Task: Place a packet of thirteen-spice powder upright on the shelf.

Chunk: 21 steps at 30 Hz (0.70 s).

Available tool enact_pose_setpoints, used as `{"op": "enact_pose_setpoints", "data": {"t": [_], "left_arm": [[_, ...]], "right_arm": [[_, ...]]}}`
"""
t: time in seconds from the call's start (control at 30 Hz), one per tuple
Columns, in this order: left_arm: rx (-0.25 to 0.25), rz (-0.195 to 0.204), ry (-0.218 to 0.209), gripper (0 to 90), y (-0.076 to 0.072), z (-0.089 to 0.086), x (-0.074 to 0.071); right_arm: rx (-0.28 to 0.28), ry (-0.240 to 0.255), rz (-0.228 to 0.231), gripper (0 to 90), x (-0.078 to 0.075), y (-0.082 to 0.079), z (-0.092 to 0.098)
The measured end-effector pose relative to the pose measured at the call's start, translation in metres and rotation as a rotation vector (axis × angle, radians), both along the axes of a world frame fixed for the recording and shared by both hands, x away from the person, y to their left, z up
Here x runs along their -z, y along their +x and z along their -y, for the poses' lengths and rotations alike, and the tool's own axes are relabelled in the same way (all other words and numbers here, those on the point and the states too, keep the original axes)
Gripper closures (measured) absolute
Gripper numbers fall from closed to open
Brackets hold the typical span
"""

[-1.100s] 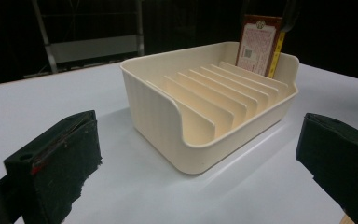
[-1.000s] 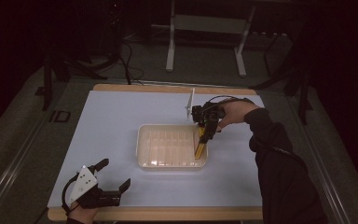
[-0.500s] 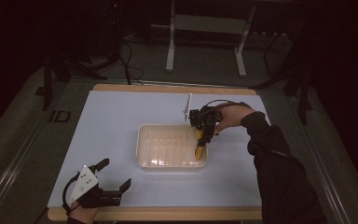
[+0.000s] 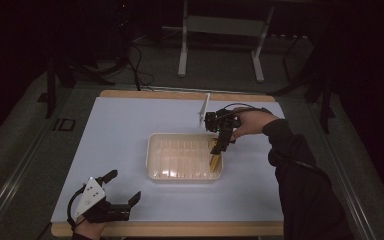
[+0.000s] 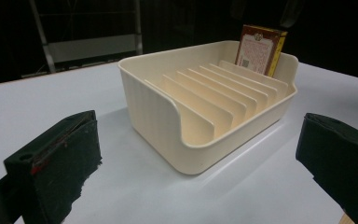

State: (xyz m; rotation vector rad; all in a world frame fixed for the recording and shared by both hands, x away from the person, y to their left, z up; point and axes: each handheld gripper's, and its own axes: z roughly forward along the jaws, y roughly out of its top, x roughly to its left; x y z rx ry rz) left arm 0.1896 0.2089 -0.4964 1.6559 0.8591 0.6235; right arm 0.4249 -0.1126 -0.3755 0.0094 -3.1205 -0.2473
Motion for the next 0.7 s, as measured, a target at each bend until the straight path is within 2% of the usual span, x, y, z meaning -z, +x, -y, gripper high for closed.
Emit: {"op": "enact_pose_setpoints", "data": {"t": [0.1, 0.17, 0.23, 0.37, 0.43, 0.57, 0.6, 0.67, 0.7], "left_arm": [[0.0, 0.001, 0.0, 0.0, 0.0, 0.0, 0.0], [-0.001, 0.001, -0.001, 0.0, 0.0, 0.0, 0.0], [-0.002, 0.001, -0.001, 0.0, 0.0, 0.0, 0.0], [-0.001, -0.001, -0.003, 0.0, 0.0, 0.0, 0.0], [-0.002, 0.0, -0.003, 0.0, 0.0, 0.0, 0.0], [-0.003, 0.0, -0.003, 0.0, -0.001, 0.0, 0.0], [-0.003, -0.001, -0.004, 0.0, -0.001, 0.0, 0.0], [-0.005, 0.0, -0.004, 0.0, -0.001, 0.0, 0.0], [-0.005, 0.0, -0.004, 0.0, -0.001, 0.0, 0.0]], "right_arm": [[0.027, 0.02, 0.002, 13.4, -0.004, 0.0, 0.003], [0.072, 0.058, 0.003, 13.7, -0.009, 0.004, 0.007], [0.089, 0.092, 0.015, 13.3, -0.014, 0.005, 0.011], [0.145, 0.132, 0.03, 13.8, -0.021, 0.008, 0.018], [0.175, 0.15, 0.024, 14.0, -0.023, 0.011, 0.023], [0.218, 0.178, 0.053, 14.0, -0.025, 0.012, 0.032], [0.257, 0.204, 0.069, 14.1, -0.026, 0.014, 0.039], [0.287, 0.221, 0.091, 14.1, -0.026, 0.015, 0.043], [0.287, 0.221, 0.091, 14.1, -0.026, 0.015, 0.043]]}}
